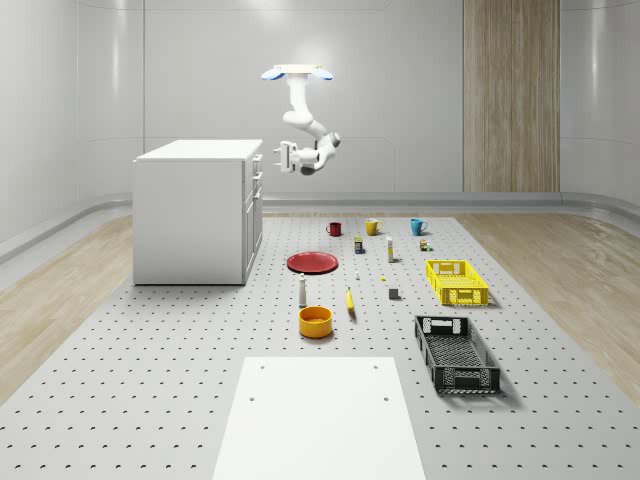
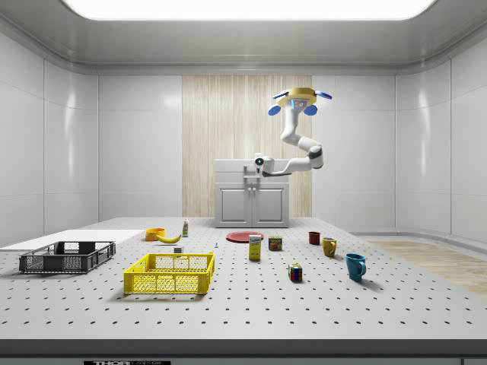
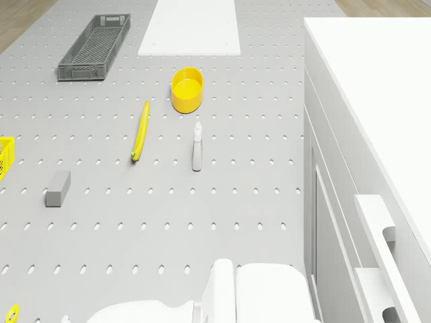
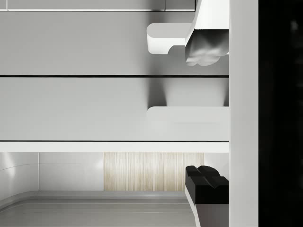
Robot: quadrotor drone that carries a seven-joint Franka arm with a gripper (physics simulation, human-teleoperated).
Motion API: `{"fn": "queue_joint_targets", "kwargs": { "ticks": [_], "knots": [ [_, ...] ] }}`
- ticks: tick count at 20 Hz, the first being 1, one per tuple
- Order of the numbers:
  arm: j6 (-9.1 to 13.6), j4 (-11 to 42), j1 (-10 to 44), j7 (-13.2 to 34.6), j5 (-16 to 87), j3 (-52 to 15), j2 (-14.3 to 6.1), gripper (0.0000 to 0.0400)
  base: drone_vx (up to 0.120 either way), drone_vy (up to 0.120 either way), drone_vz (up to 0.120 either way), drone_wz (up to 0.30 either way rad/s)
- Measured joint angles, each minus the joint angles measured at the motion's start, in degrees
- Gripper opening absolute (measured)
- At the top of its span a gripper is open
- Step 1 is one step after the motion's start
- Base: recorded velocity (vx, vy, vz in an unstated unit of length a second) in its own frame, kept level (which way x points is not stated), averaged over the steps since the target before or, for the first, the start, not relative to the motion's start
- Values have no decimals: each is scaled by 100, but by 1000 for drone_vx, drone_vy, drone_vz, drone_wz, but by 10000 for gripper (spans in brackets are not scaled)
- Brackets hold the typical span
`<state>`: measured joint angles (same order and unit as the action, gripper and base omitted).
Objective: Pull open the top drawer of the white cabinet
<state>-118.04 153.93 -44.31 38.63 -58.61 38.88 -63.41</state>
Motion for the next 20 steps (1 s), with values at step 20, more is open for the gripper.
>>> {"fn": "queue_joint_targets", "kwargs": {
  "ticks": [20],
  "knots": [
    [-324,112,-160,-367,-621,-378,297,311,0,0,0,0]
  ]
}}
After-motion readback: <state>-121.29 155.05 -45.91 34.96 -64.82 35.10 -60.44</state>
